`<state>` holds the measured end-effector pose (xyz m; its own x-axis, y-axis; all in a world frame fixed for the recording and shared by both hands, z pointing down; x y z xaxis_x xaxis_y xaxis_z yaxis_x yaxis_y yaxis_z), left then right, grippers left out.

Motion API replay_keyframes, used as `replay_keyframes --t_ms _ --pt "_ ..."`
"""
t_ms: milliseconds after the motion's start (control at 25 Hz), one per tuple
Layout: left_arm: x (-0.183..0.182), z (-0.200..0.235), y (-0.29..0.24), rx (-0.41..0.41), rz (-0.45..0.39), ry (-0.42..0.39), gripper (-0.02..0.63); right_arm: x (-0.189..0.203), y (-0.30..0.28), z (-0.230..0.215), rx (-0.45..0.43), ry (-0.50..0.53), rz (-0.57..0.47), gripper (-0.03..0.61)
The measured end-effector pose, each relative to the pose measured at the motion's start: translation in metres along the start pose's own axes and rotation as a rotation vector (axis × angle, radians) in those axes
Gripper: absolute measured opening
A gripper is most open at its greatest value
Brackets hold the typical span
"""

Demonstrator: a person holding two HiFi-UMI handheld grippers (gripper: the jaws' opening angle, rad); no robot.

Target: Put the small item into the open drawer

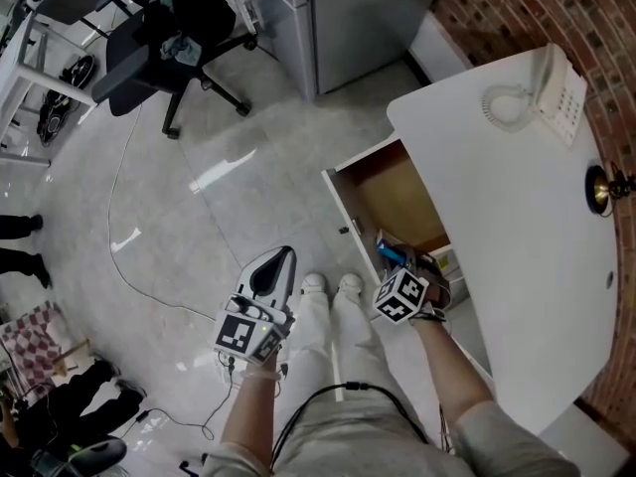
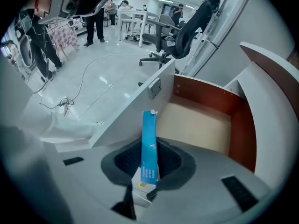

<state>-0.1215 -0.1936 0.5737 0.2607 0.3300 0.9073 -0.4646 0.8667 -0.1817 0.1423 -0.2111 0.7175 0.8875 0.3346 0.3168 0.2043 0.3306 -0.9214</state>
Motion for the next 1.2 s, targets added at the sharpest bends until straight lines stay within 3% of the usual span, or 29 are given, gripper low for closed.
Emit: replay_keyframes --t_ms 200,720,1200 --pt "-0.002 0.009 -0.005 0.022 -0.011 -0.008 0.005 0.002 -0.005 0.000 -0.004 -0.007 0.010 0.074" --pt "0.002 0.015 -0.003 0.027 0.002 -0.006 0.005 0.002 -0.010 0.004 -0.031 -0.142 -0.027 0.109" --pt "-0.004 0.014 0.002 0.046 0.000 -0.008 0.005 0.005 0.017 0.007 -0.039 -0.234 -0.076 0.138"
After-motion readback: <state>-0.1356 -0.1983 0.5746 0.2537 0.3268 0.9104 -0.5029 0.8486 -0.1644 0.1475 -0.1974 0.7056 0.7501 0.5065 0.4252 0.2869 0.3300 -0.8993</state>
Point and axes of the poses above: the fingertips, and each gripper's own axes: y backward along the fingers, z to its left, x out of its underside, the point moved 8 cm from there along y, backward along the fingers, and after that the axes turned 7 degrees about -z, right-handed, at the moved point
